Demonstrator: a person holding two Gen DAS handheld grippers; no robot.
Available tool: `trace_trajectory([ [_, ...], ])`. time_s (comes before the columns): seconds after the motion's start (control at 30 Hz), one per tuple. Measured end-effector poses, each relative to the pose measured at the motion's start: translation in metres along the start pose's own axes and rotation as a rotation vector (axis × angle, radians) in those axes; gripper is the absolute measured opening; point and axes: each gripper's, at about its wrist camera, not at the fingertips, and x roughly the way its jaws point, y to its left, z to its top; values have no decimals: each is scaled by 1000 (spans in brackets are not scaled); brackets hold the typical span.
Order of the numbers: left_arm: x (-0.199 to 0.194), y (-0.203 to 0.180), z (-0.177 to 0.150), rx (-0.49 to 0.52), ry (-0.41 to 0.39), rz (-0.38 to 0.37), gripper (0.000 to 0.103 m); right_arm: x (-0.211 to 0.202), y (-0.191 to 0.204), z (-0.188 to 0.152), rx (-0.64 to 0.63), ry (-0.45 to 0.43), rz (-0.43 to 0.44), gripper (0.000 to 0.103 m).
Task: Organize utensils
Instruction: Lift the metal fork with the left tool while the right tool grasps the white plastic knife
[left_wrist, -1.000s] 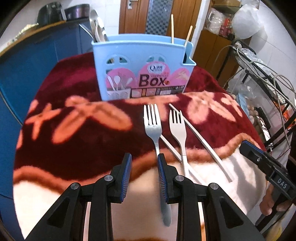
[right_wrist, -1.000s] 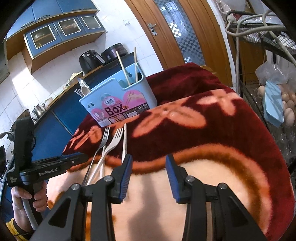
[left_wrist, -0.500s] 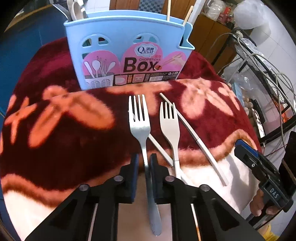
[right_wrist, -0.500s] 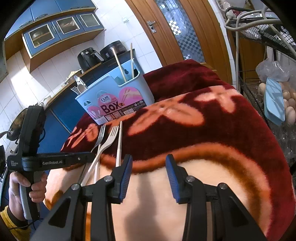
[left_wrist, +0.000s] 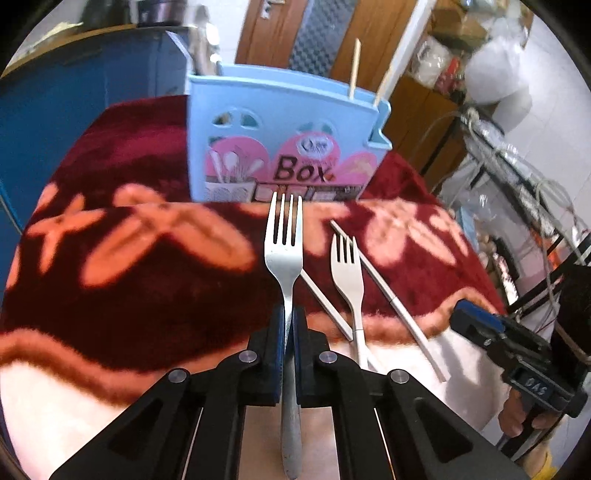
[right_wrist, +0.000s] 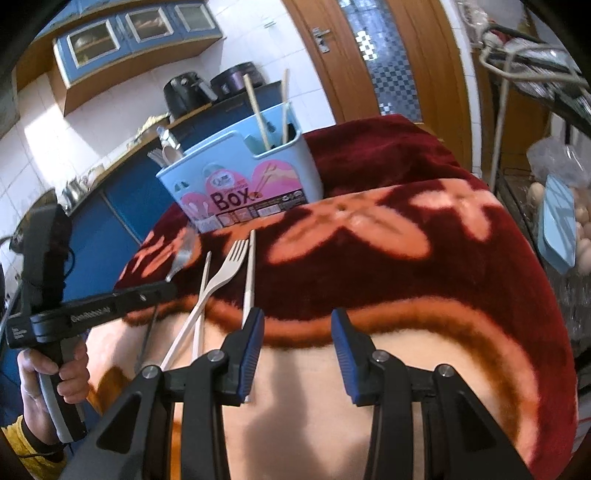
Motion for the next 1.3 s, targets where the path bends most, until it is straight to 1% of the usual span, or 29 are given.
trace_trajectory([
  [0.1,-12,10,0,-17,-39,2,4,5,11,5,-45,41,-3,41],
  [0.17,-21,17,0,-23,-78,16,4,10,19,8,-75,71,-7,41],
  [0.27,-29,23,-1,-23,-114,27,4,16,32,13,-131,113,-20,41],
  [0.4,-34,32,-1,-34,-137,27,4,29,45,20,-186,186,-34,41],
  [0.47,-35,36,-2,-43,-146,12,4,35,54,24,-227,233,-48,41],
  [0.57,-34,39,-2,-49,-153,-3,4,43,64,28,-267,279,-58,40],
  [0.67,-32,41,-3,-54,-154,-15,4,50,70,32,-286,319,-64,37],
  [0.77,-31,41,-4,-47,-166,-24,4,61,70,35,-301,359,-103,32],
  [0.9,-32,40,-4,-33,-181,-20,4,75,64,37,-280,416,-106,25],
  [1.03,-34,39,-3,-27,-190,-31,4,79,59,41,-263,436,-88,23],
  [1.1,-34,38,-1,-24,-194,-33,4,80,57,42,-261,449,-81,20],
  [1.17,-36,37,1,-21,-204,-33,4,82,55,45,-259,455,-82,12],
  [1.23,-38,35,3,-22,-215,-38,4,85,52,47,-252,451,-79,9],
  [1.3,-42,34,4,-21,-232,-63,4,85,49,50,-235,436,-62,8],
])
